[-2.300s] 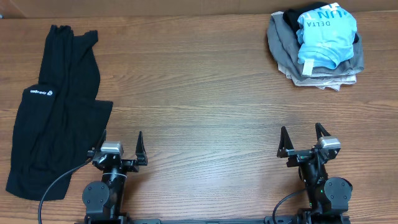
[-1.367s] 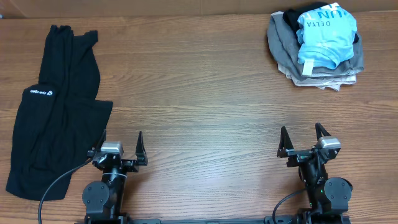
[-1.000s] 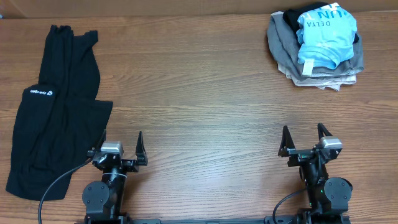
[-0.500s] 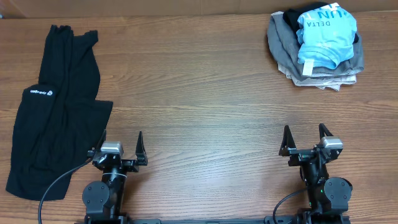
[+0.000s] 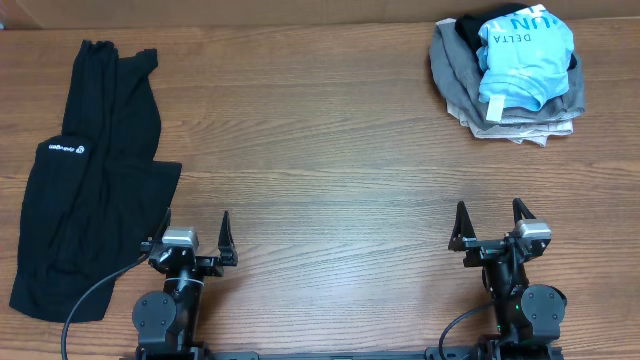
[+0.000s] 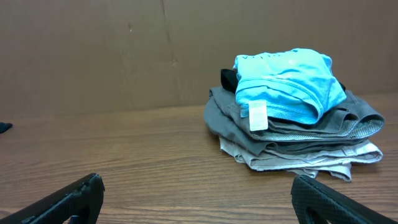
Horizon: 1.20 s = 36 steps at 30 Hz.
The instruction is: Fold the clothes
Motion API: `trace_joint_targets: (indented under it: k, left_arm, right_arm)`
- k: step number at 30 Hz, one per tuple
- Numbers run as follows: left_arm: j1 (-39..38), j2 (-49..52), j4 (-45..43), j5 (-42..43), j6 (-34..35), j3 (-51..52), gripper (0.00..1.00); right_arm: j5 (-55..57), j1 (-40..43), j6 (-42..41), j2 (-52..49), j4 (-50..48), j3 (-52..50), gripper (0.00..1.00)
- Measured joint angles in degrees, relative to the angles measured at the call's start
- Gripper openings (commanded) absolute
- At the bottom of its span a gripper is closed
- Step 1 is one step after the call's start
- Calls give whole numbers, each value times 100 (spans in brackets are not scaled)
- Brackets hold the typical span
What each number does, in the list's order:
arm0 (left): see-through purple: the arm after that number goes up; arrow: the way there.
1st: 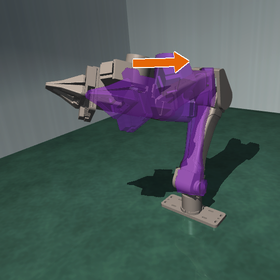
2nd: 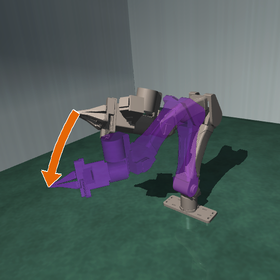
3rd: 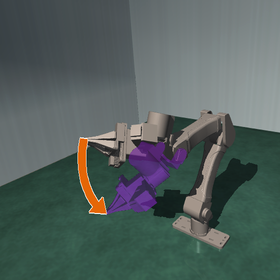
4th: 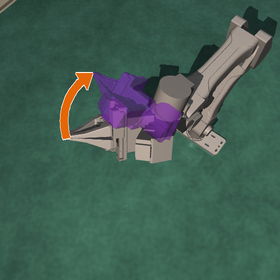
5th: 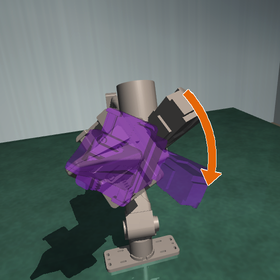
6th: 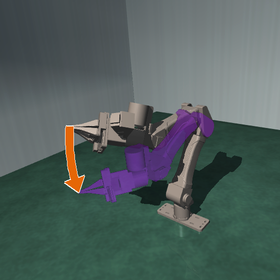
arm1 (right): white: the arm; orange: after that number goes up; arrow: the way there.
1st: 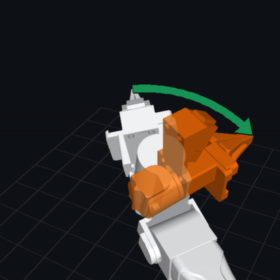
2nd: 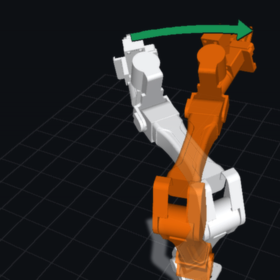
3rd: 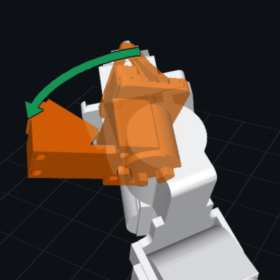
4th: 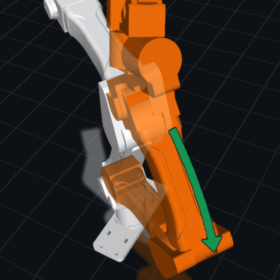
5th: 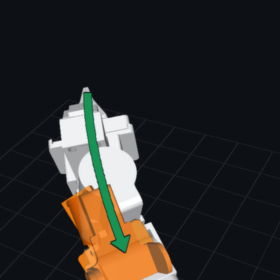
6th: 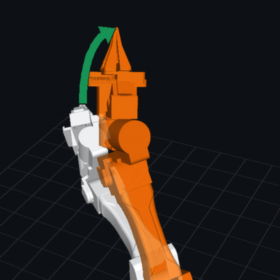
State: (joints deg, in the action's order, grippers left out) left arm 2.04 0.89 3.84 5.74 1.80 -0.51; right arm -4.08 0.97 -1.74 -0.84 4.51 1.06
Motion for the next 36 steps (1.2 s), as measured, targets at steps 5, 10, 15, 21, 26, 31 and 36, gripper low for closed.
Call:
trace_joint_targets:
  k: [5,10,15,21,26,31,36]
  left_arm:
    - [0,0,-17,0,0,0,100]
    - [0,2,-85,0,0,0,100]
    - [0,0,-118,0,0,0,100]
    - [0,0,-267,0,9,0,100]
    - [0,0,-302,0,85,0,100]
    - [0,2,-299,2,109,-42,100]
    - [0,2,-302,0,114,-170,100]
  right_arm:
    - [-2,0,-4,0,0,0,100]
    - [-2,0,-2,0,-2,0,100]
    - [-13,0,0,0,-13,0,100]
    - [-20,0,-2,0,-181,0,100]
    - [-22,0,0,0,-254,0,100]
    - [-42,0,-4,0,-240,20,100]
    - [-46,0,-2,0,-223,232,100]
